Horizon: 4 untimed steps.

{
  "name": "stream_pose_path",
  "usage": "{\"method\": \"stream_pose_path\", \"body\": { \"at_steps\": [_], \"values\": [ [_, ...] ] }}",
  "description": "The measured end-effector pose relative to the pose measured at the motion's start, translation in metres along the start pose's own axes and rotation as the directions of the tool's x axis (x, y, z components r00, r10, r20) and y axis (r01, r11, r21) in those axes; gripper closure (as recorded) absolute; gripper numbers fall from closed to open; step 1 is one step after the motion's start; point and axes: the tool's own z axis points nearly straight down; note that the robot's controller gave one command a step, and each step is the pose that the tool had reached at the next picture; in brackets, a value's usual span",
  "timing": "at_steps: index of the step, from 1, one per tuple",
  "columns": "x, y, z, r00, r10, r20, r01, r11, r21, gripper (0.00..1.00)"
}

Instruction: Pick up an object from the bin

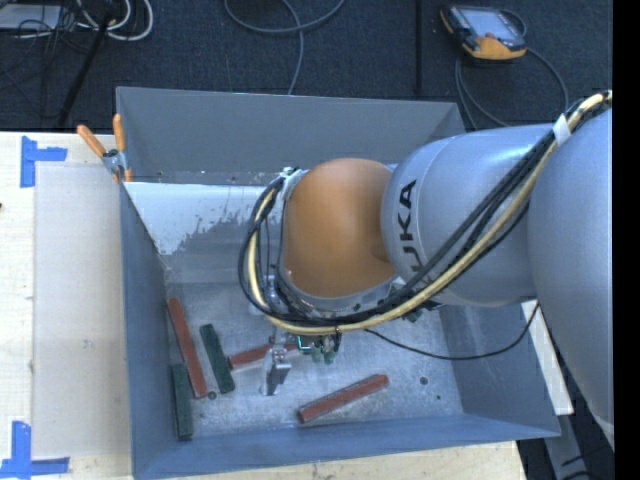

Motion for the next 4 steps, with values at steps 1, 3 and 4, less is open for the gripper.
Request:
{"method": "stream_pose_path", "body": {
  "at_steps": [1,3,4],
  "values": [
    [-0.002,-0.001,-0.004,1.0,0.004,0.008,-0.004,1.0,-0.001,0.0],
    [-0.043,-0.033,0.082,0.986,-0.166,0.011,0.166,0.986,-0.002,1.0],
    [-0.036,-0.021,-0.075,0.977,-0.211,0.014,0.211,0.977,0.0,1.0]
  ]
}}
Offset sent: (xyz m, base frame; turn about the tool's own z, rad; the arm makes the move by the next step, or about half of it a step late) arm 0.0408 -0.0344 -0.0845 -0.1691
